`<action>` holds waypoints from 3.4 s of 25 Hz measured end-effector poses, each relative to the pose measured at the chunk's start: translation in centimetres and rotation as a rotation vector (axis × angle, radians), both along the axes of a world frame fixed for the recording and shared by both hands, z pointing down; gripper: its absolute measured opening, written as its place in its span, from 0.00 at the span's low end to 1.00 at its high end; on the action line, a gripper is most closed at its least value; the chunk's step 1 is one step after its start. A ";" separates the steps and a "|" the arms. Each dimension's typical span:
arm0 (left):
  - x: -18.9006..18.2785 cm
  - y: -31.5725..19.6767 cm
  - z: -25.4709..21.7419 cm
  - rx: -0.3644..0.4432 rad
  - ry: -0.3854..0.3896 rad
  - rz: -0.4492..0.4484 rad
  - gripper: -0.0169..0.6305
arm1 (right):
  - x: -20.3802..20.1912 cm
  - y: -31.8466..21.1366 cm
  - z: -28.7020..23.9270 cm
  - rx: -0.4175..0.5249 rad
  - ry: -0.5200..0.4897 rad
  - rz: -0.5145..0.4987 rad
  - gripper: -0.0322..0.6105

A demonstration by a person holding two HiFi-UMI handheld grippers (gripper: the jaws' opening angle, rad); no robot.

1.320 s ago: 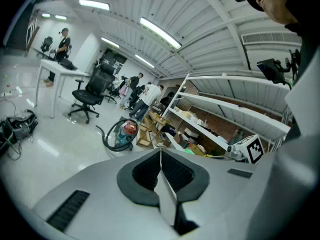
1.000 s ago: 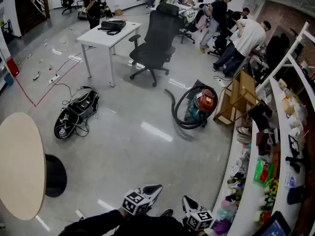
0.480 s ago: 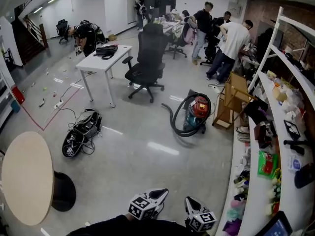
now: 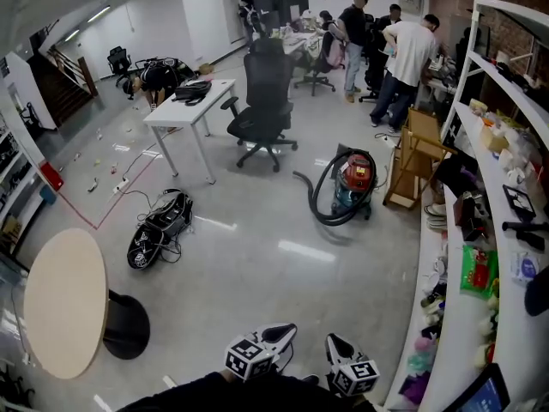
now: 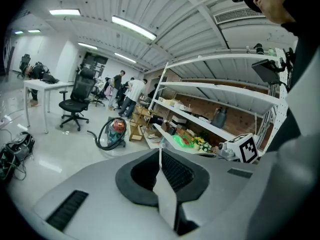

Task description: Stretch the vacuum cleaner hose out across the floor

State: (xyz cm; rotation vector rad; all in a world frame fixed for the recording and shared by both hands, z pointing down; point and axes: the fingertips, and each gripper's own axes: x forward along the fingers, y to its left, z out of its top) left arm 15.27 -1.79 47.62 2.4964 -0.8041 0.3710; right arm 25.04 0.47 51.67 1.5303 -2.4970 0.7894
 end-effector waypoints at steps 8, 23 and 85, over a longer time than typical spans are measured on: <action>2.9 -7.3 0.3 0.047 0.052 0.082 0.06 | 3.1 -6.8 0.7 0.009 0.052 0.076 0.07; -10.3 -25.5 5.5 -0.011 0.115 0.005 0.06 | -4.4 -21.0 2.7 -0.157 0.186 0.126 0.07; 10.9 -78.4 7.1 -0.003 -0.029 0.200 0.06 | 13.0 -73.4 5.6 -0.136 0.195 0.242 0.07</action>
